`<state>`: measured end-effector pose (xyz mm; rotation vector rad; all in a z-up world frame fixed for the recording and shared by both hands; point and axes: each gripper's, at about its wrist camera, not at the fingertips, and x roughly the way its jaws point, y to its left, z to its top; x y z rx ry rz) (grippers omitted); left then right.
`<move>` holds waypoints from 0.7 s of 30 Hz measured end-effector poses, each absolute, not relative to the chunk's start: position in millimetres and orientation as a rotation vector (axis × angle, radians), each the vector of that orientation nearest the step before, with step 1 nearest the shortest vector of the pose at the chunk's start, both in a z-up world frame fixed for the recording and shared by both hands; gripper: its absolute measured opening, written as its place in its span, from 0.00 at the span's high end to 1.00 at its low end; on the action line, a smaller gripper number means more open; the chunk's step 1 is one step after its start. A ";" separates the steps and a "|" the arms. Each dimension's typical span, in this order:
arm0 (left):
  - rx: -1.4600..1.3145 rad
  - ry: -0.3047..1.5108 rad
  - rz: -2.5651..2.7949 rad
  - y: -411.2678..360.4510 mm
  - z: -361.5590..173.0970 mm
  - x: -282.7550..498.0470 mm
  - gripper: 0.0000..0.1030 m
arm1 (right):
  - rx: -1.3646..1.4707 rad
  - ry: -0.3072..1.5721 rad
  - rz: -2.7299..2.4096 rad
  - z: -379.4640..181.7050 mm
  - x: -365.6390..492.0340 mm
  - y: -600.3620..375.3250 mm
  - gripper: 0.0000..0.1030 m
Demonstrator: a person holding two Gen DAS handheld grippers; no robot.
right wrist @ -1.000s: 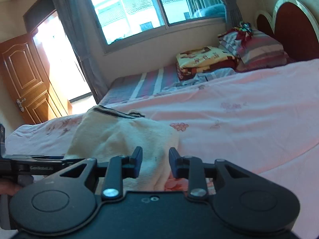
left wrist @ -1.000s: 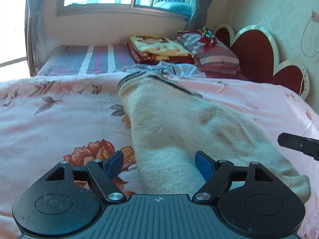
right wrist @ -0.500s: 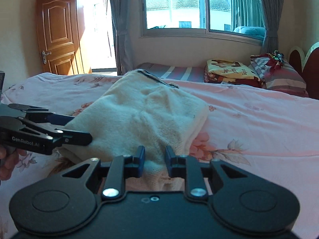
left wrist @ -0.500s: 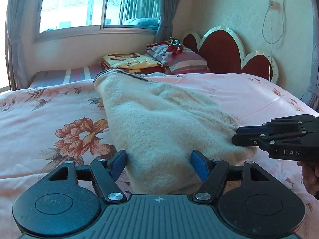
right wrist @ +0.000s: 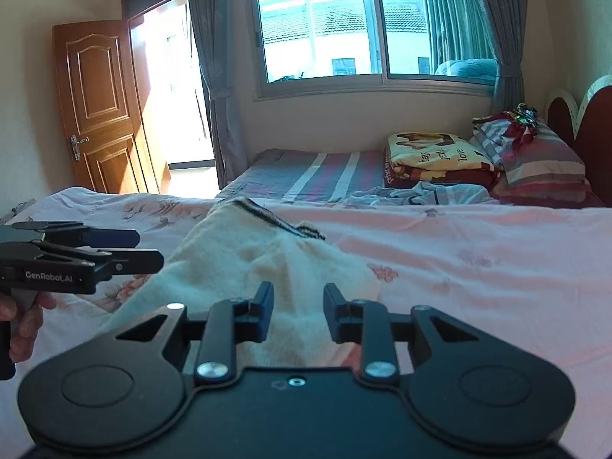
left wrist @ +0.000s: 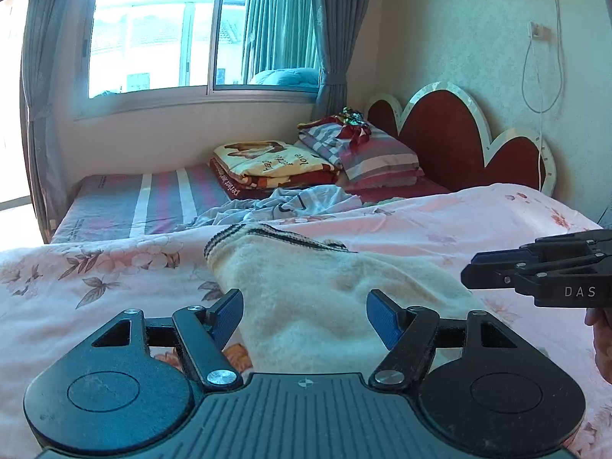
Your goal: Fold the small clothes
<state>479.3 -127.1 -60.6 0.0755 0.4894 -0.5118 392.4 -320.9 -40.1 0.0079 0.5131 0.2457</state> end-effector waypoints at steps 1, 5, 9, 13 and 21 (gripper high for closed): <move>0.073 0.492 -0.526 -132.2 -61.3 487.6 0.31 | 0.002 0.522 0.255 -42.5 405.7 -317.6 0.74; 0.076 0.554 -0.589 -149.7 -72.6 511.7 0.31 | -0.037 0.610 0.244 -56.7 444.6 -309.8 0.79; 0.050 0.660 -0.602 -157.8 -98.1 528.0 0.31 | -0.055 0.698 0.238 -77.0 457.5 -313.8 0.79; 0.005 0.614 -0.589 -142.9 -89.7 513.8 0.31 | 0.007 0.674 0.229 -67.1 445.6 -326.2 0.66; -0.211 0.757 -0.573 -81.4 -96.2 498.8 0.21 | 0.514 0.792 0.294 -79.4 413.7 -419.0 0.32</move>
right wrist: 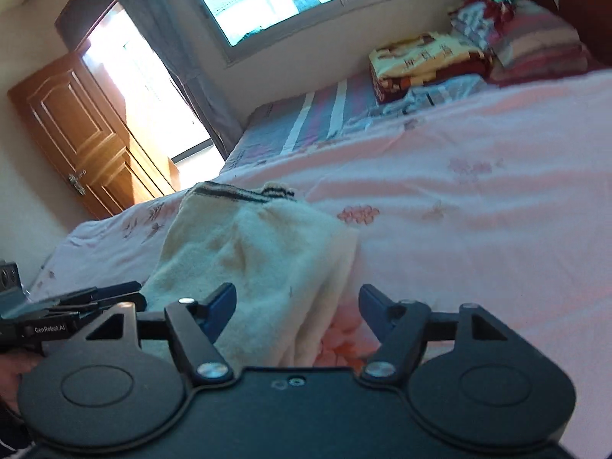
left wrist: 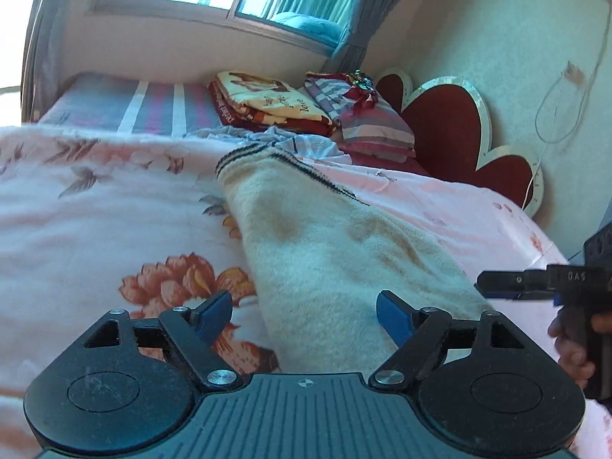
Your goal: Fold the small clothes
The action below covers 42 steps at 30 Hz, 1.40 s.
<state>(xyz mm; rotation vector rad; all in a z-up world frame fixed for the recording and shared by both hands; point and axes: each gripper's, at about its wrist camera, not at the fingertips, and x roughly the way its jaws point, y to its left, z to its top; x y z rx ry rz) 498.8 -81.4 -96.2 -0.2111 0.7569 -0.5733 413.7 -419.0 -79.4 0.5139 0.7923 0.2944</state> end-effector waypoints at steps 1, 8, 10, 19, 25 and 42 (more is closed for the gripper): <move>-0.236 0.787 -0.578 -79.7 -99.4 499.7 0.21 | 0.586 0.811 0.314 -85.4 412.5 -427.3 0.32; -0.450 1.022 -0.634 -76.6 -127.1 520.9 0.24 | 0.790 0.904 0.356 -110.5 418.1 -444.5 0.29; -0.483 1.057 -0.665 -80.9 -134.9 523.9 0.26 | 0.791 0.932 0.376 -113.8 421.7 -440.8 0.29; -0.502 1.061 -0.703 -95.7 -150.8 534.4 0.31 | 0.764 1.011 0.477 -116.7 446.3 -419.8 0.39; -0.487 1.046 -0.703 -100.2 -148.9 543.1 0.38 | 0.762 1.029 0.519 -119.3 461.7 -408.5 0.44; -0.281 0.922 -0.703 -93.2 -81.6 506.2 0.50 | 0.541 0.889 0.512 -49.9 423.7 -360.0 0.70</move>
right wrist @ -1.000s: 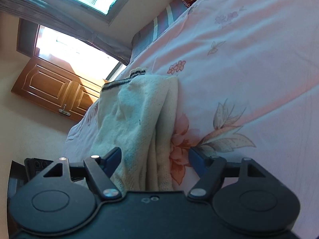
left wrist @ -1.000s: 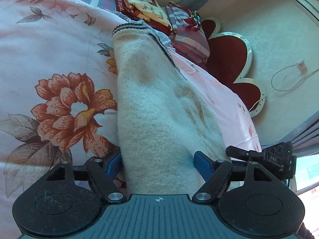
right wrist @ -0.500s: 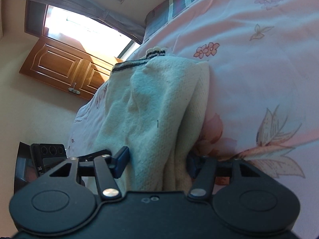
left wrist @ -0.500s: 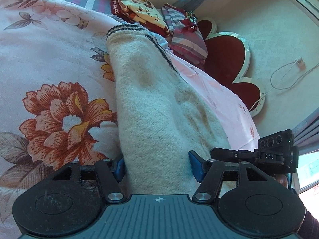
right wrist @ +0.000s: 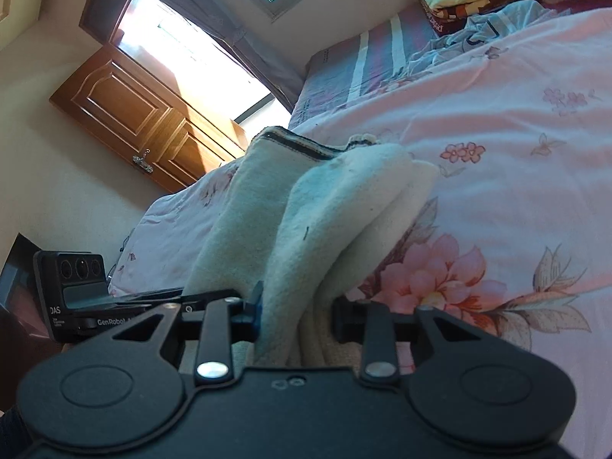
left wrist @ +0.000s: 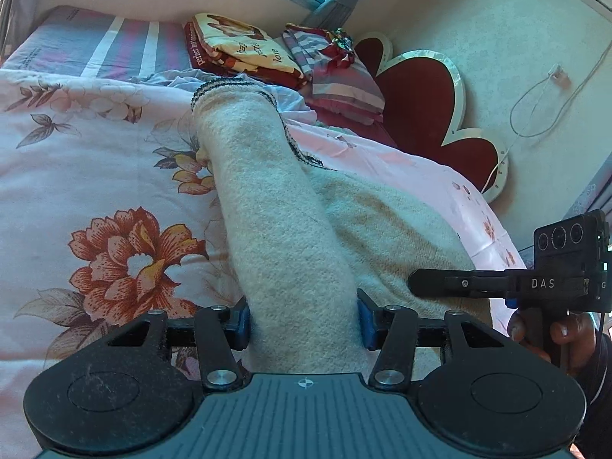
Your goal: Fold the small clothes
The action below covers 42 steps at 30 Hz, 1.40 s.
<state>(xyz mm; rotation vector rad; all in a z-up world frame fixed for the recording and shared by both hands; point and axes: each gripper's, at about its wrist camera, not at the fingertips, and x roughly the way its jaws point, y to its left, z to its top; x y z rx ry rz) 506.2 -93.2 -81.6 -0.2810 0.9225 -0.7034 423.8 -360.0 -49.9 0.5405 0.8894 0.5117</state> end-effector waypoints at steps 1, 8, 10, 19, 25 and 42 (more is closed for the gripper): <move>-0.277 0.915 -0.705 -87.3 -76.6 502.3 0.50 | 0.536 0.884 0.512 -46.1 421.1 -355.5 0.70; -0.246 0.869 -0.691 -41.2 -50.1 470.1 0.50 | 0.512 0.849 0.527 -29.1 400.0 -305.6 0.70; -0.243 0.861 -0.679 -21.2 -45.7 459.7 0.50 | 0.510 0.841 0.539 -27.4 394.6 -287.8 0.70; -0.240 0.881 -0.594 81.3 -55.2 416.9 0.50 | 0.491 0.867 0.604 -41.3 376.5 -193.4 0.70; -0.255 0.911 -0.523 144.3 -79.9 392.9 0.50 | 0.530 0.923 0.648 -71.5 364.0 -138.4 0.70; -0.129 0.733 -0.358 175.9 -80.0 338.6 0.20 | 0.475 0.817 0.452 -67.5 331.5 -153.3 0.59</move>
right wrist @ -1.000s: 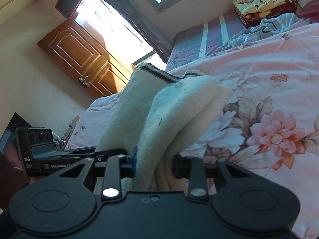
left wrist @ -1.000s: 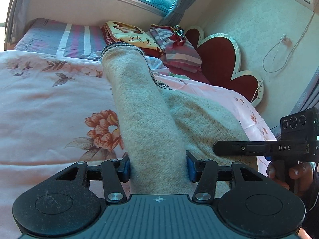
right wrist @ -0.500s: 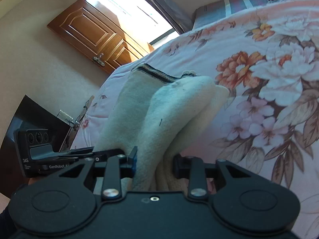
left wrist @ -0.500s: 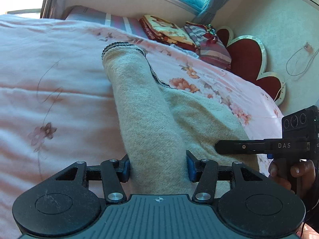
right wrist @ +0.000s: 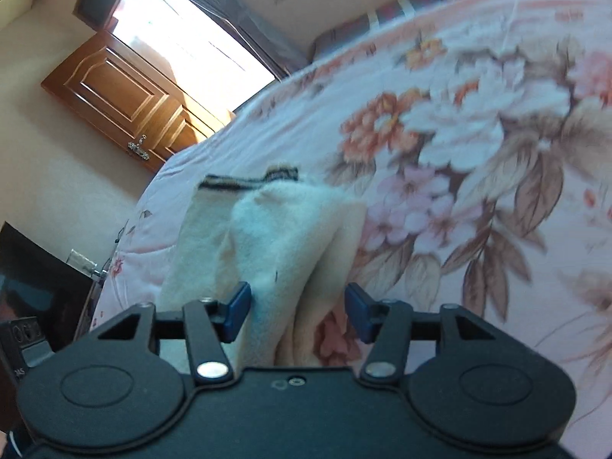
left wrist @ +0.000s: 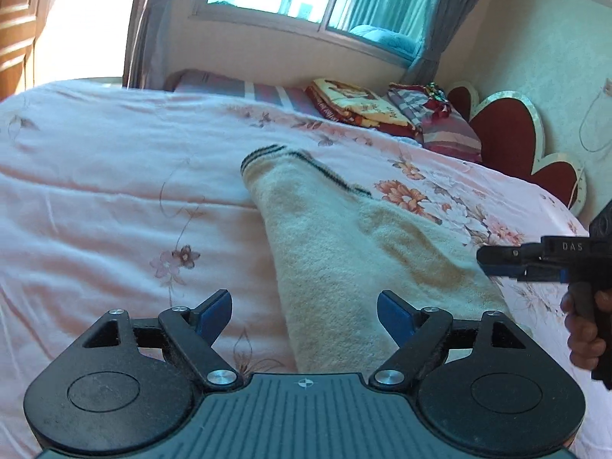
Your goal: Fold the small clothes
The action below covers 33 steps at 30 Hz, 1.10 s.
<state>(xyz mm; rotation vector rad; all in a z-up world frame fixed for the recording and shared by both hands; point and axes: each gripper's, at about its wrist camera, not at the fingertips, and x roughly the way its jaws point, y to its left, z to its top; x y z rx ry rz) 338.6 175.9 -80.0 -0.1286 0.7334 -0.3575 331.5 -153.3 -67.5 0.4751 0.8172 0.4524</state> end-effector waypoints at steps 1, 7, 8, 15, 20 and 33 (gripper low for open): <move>-0.099 0.712 -0.384 170.0 -73.4 338.0 0.20 | 0.418 0.792 0.466 -58.5 331.2 -147.6 0.66; 0.022 0.685 -0.476 122.9 -68.9 349.3 0.20 | 0.136 0.756 0.532 -49.6 345.8 -92.5 0.67; 0.042 0.714 -0.478 116.7 -74.7 350.9 0.20 | 0.086 0.778 0.528 -55.6 348.9 -84.5 0.68; 0.083 0.715 -0.421 115.7 -71.3 325.6 0.20 | 0.022 0.751 0.536 -48.0 325.4 -95.0 0.61; 0.071 0.745 -0.349 121.4 -81.8 293.6 0.20 | -0.100 0.734 0.672 -40.5 273.2 -92.4 0.62; 0.012 0.753 -0.246 119.2 -98.4 284.0 0.17 | -0.222 0.770 0.582 -71.5 262.9 -73.1 0.55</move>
